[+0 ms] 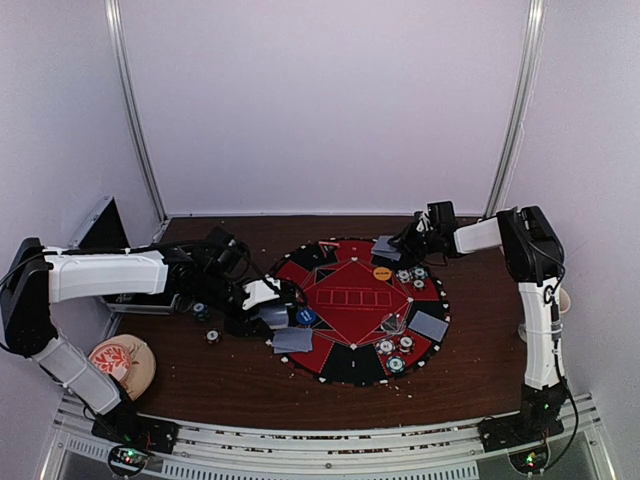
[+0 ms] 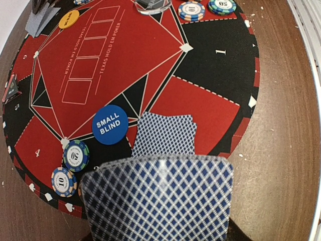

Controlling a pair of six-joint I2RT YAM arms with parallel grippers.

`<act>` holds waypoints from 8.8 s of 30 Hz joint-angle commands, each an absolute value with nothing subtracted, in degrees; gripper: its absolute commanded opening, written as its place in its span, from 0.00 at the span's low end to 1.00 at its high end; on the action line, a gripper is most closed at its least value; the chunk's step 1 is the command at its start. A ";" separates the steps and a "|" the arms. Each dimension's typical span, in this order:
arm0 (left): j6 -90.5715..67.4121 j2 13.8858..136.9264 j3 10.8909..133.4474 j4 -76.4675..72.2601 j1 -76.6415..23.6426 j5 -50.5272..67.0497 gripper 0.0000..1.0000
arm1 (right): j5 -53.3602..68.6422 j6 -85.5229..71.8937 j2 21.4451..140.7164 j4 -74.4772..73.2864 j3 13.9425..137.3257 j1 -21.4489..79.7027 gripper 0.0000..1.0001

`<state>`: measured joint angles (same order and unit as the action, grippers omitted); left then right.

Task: Distribute texas hold em gaming equipment
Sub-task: Distribute the poker card in the big blind area, then pick up the poker card from the face-down deck piles, then distribute the poker card in the dealer area.

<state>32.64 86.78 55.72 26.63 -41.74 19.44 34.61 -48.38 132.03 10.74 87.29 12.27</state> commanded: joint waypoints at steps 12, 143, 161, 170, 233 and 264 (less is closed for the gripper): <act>32.52 86.35 55.64 24.37 -42.10 20.38 0.53 | 29.62 -43.65 128.08 2.41 87.26 11.95 0.39; 32.26 85.22 55.30 24.21 -42.13 20.65 0.54 | 32.72 -55.60 114.93 31.27 62.86 51.46 0.26; 32.26 85.35 55.36 24.17 -42.14 20.57 0.54 | 31.59 -53.09 107.83 28.22 58.95 50.44 0.02; 32.26 85.51 55.48 24.17 -42.11 20.64 0.54 | 31.54 -53.00 104.55 28.94 56.08 49.25 0.09; 32.48 86.09 54.90 23.59 -42.11 20.42 0.54 | 9.13 -57.74 56.52 21.43 16.26 39.55 0.00; 32.19 85.76 54.50 23.46 -42.14 20.68 0.54 | 9.55 -57.59 55.91 20.12 6.68 26.32 0.00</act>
<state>32.05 86.76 54.98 24.95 -42.33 19.79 8.78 -58.61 54.61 17.41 6.28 27.14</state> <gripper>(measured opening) 0.543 0.010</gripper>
